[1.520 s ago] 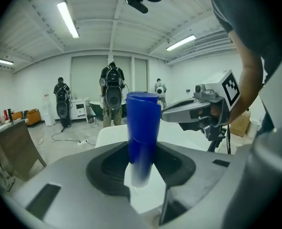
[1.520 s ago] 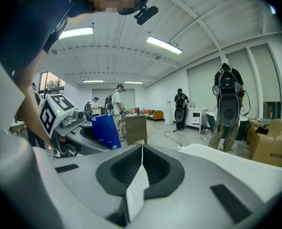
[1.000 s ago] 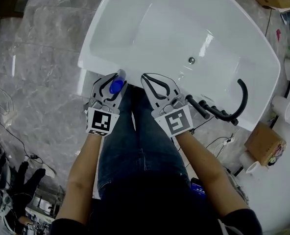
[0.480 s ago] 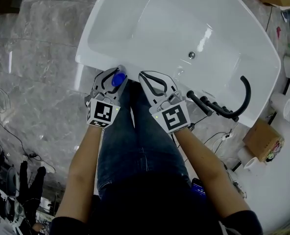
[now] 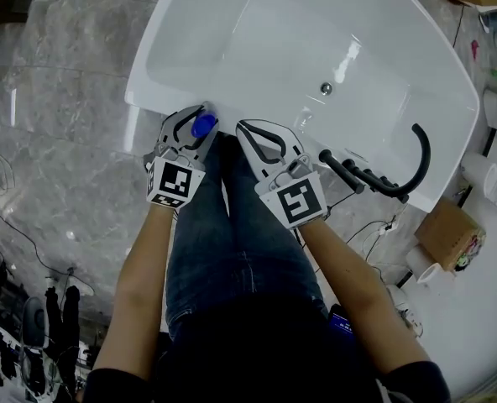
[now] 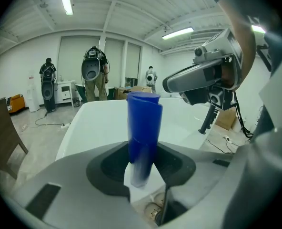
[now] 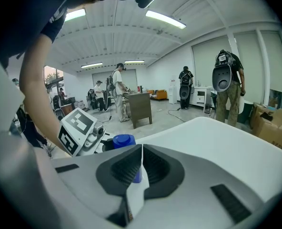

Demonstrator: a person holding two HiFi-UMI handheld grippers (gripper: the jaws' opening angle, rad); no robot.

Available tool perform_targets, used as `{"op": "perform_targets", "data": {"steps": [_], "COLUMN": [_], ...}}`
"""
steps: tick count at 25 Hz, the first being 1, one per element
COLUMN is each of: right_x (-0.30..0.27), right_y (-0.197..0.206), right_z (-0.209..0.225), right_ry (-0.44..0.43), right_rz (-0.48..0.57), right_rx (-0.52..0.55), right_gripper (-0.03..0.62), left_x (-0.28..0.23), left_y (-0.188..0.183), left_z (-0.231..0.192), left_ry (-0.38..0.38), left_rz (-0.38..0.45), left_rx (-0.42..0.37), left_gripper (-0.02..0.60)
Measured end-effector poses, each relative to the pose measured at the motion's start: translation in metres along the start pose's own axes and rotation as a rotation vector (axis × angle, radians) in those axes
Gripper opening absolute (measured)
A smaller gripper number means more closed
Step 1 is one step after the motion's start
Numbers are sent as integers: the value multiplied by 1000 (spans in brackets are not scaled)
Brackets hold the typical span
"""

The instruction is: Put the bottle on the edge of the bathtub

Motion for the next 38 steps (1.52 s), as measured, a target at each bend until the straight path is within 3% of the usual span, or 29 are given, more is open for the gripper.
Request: {"op": "perform_targets", "data": {"steps": [4,8,14,17,20,23,27,32,36,38], "right_x": [-2,1,13,25,39,49,68,92,116,132], "right_y": [-3,-12,-39,-55,-72,-93,-125,-174,-231,-260], "right_z": [-1,5,13,19,29,42,56,79,91,93], "right_ry": [10,28,77,155,196,239,306,410,482,515], "right_rz": [6,27,72,110,145,182,210,267,379,435], "right_rx": [1,0,3,-55,-43,-22,36,80,113,130], "right_gripper": [28,28,29,28,29,29,28,28,28,28], "left_x": [1,3,37,59,73,85,95,98,99,100], "left_y": [4,7,-19,-53,-87,-121,-168,-253,-335,-371], "left_z": [0,3,10,8,3,-5,-11,-27,-29,-25], "left_ry": [41,81,97,48,-19,-100,-184,-292,-308,-319], "left_rz": [-24,-55,-61,-8,42,97,172,265,418,472], "left_rx": [16,52,44,51,84,71,56,-42,-146,-154], "left_gripper": [169,238,255,255,247,107,34,23,23,23]}}
Point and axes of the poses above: the fingertips, and each gripper's own axes: x backward along the fingers, z to its right, y out of its underside, the point moved 8 cm from there along x, backward along the fingers, and after that the axes turned 13 degrees about z, right-handed, at the moved point
